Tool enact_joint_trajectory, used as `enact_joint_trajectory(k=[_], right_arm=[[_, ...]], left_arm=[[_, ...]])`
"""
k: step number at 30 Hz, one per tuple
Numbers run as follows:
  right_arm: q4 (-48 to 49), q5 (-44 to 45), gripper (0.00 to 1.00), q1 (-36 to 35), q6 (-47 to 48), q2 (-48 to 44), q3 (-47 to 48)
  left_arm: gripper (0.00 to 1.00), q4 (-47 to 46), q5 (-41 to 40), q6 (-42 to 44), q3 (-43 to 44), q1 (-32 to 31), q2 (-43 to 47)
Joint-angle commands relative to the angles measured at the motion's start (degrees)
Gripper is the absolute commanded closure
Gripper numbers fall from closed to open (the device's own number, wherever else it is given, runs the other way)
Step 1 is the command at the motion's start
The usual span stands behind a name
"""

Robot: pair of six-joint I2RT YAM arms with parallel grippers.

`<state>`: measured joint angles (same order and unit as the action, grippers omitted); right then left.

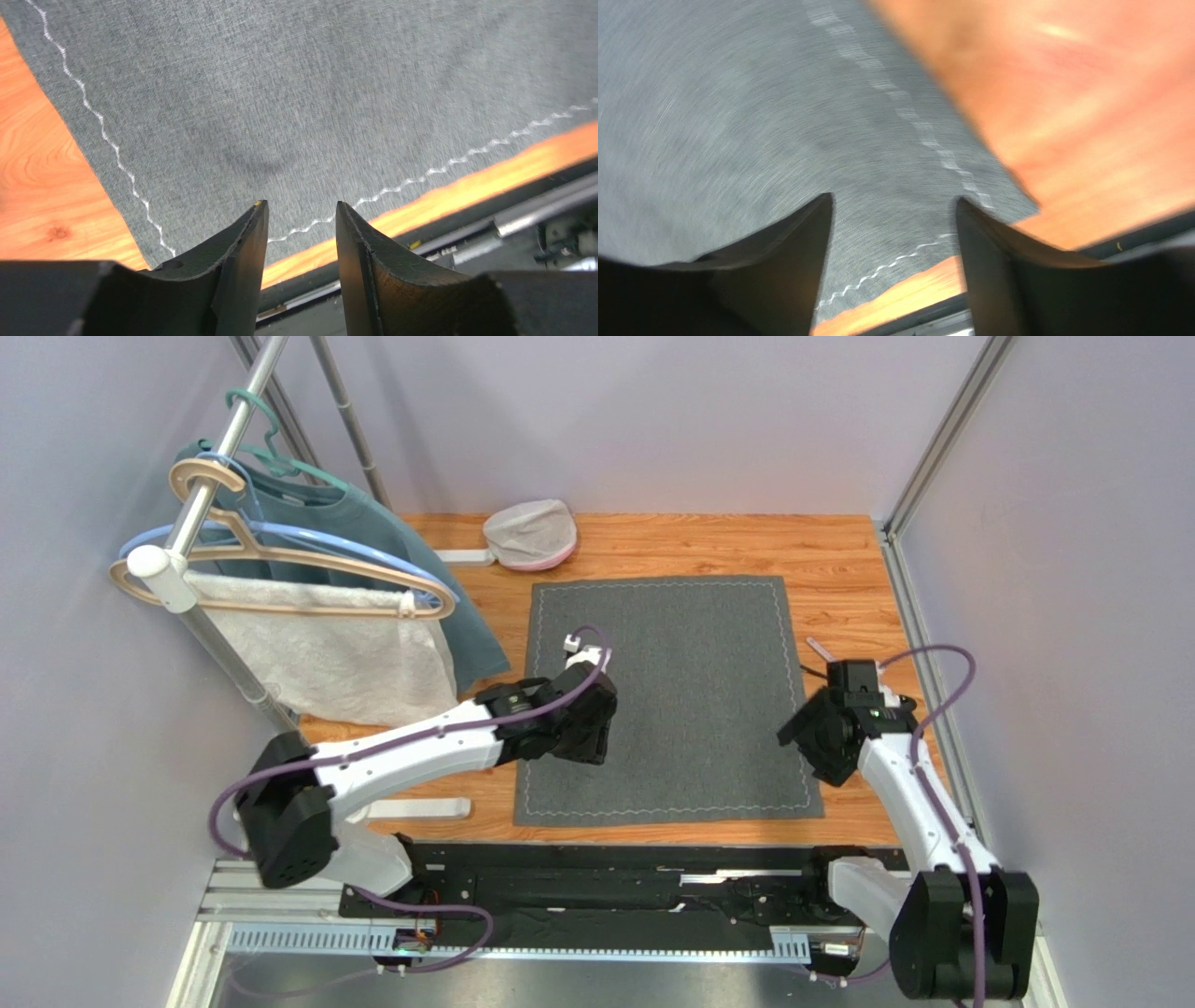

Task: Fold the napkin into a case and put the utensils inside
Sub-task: Pick up the flattened napkin from the center of the board.

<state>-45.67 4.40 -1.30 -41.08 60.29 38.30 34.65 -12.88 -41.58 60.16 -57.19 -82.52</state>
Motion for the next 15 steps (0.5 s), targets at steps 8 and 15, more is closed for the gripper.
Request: enact_joint_trajectory(k=[8,15], right_arm=[[-7.0,11.6,0.45,8.4,-16.7,-7.9,-11.9],[-0.2,7.6,0.44,8.8,-16.1,0.3,-14.7]], left_arm=[[0.52,-7.0,6.6,6.0,-8.7,0.0,13.2],[0.51,-7.3,6.6,6.0,-11.6,0.0,16.7]])
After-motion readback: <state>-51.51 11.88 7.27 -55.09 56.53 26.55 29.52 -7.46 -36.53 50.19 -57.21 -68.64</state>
